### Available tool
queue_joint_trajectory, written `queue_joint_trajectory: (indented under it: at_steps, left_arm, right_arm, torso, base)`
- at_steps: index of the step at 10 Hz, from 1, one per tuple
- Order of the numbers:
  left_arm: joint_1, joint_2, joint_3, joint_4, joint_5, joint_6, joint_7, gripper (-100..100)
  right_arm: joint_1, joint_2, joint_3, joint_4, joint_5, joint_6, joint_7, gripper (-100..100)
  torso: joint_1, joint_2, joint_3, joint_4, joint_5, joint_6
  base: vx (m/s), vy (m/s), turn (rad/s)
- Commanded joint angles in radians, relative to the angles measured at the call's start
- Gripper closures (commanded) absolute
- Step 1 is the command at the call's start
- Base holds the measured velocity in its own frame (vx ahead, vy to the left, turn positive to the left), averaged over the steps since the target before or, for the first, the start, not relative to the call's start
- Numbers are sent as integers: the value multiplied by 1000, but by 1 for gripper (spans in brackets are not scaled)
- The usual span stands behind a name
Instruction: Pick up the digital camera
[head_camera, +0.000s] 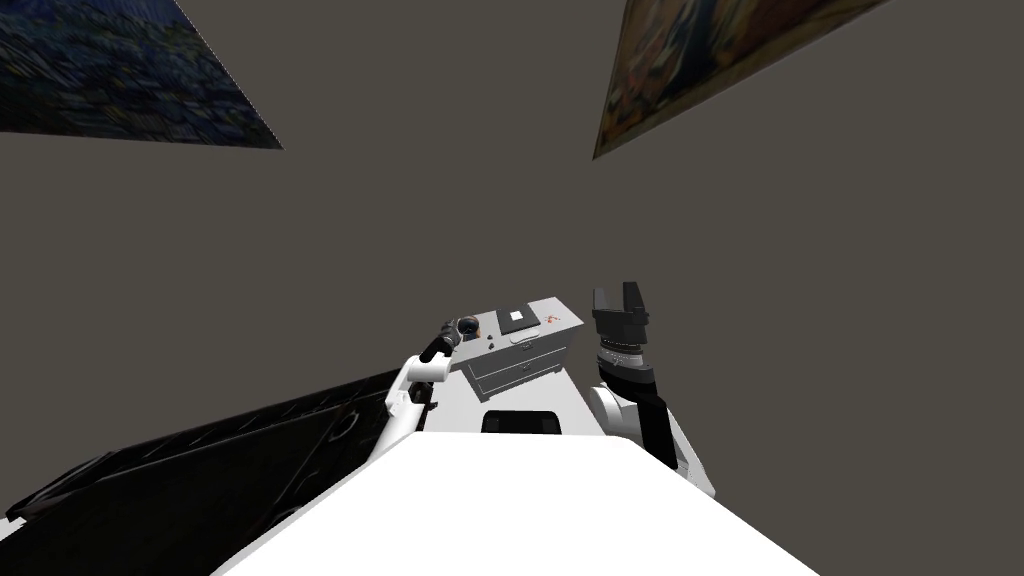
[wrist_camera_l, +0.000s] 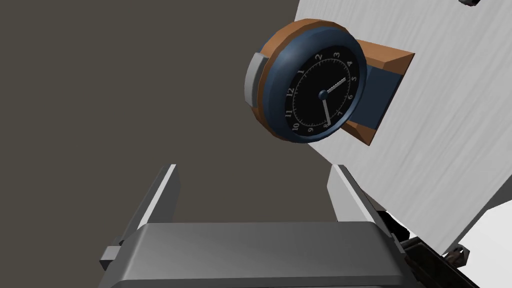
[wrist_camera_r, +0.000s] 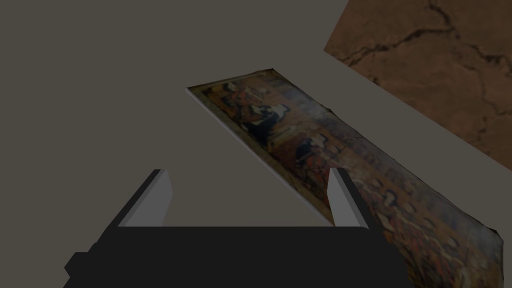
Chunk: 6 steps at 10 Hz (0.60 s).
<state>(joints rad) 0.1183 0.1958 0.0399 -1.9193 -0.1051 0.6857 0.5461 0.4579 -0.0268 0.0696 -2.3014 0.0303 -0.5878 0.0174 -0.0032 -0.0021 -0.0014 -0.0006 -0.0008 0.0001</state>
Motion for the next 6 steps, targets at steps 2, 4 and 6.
queue_joint_trajectory:
  at_steps: [2, 4, 6]
  left_arm:
    - [-17, 1, 9, 27, -10, 72, 24, -100]
    - [-34, 0, 17, 53, -20, 128, 43, -100]
    - [-34, 0, 17, 53, -20, 162, 43, -100]
  right_arm:
    - [0, 0, 0, 0, 0, 0, 0, 0]
    - [0, 0, 0, 0, 0, 0, 0, 0]
    - [0, 0, 0, 0, 0, 0, 0, 0]
  torso:
    - [1, 1, 1, 0, 0, 0]
    - [1, 1, 0, 0, 0, 0]
    - [0, -1, 0, 0, 0, 0]
  base:
    - [17, -34, -1]
    - [34, -50, -2]
    - [33, -38, 1]
